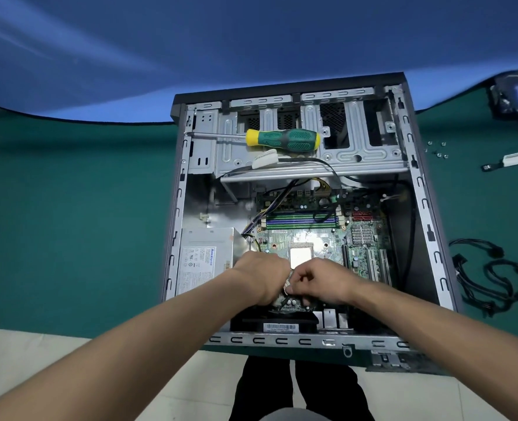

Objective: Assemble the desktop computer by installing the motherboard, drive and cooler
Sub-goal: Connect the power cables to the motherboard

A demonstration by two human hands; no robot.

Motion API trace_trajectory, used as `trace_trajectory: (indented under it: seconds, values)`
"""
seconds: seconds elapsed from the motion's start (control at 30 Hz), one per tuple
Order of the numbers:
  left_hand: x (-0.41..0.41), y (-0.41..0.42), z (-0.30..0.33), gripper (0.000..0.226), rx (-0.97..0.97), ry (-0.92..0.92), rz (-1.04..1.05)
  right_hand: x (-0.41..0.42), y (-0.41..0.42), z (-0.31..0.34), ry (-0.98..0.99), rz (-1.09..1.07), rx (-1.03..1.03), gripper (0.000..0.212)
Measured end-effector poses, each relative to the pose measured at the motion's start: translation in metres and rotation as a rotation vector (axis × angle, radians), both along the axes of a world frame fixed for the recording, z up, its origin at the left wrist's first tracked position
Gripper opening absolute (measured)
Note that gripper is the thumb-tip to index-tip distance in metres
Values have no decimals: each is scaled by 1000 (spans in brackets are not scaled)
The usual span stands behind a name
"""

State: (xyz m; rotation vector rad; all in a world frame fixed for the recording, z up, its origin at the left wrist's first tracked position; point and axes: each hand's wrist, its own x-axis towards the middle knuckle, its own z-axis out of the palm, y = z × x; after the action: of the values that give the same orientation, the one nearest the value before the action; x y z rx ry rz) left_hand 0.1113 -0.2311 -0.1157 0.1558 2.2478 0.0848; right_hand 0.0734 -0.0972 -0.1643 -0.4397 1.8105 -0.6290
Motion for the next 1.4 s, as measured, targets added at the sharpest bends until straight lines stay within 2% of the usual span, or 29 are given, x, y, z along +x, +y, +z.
trace_trajectory:
  seconds: [0.3, 0.57, 0.73, 0.87, 1.07, 1.27, 1.4]
  values:
    - [-1, 0, -10, 20, -50, -35, 1, -3, -3, -4, -125, -83, 2, 12]
    - [-5, 6, -13, 10, -100, -32, -122, -5, -3, -5, -84, -43, 20, 14]
    - [-4, 2, -15, 18, -88, -12, -113, -6, -3, -6, -81, -25, 40, 28]
    - [1, 6, -19, 16, -96, 12, -139, -6, -4, -4, -47, 13, 54, 32]
    - [-2, 9, -22, 14, -85, 29, -193, -6, -3, -5, -27, 10, 63, 48]
    - [-5, 4, -21, 8, -28, -7, -190, -5, -3, -7, -45, -3, 54, 37]
    - [-7, 2, -21, 2, 2, -40, -101, -4, -2, -6, -59, -10, 44, 23]
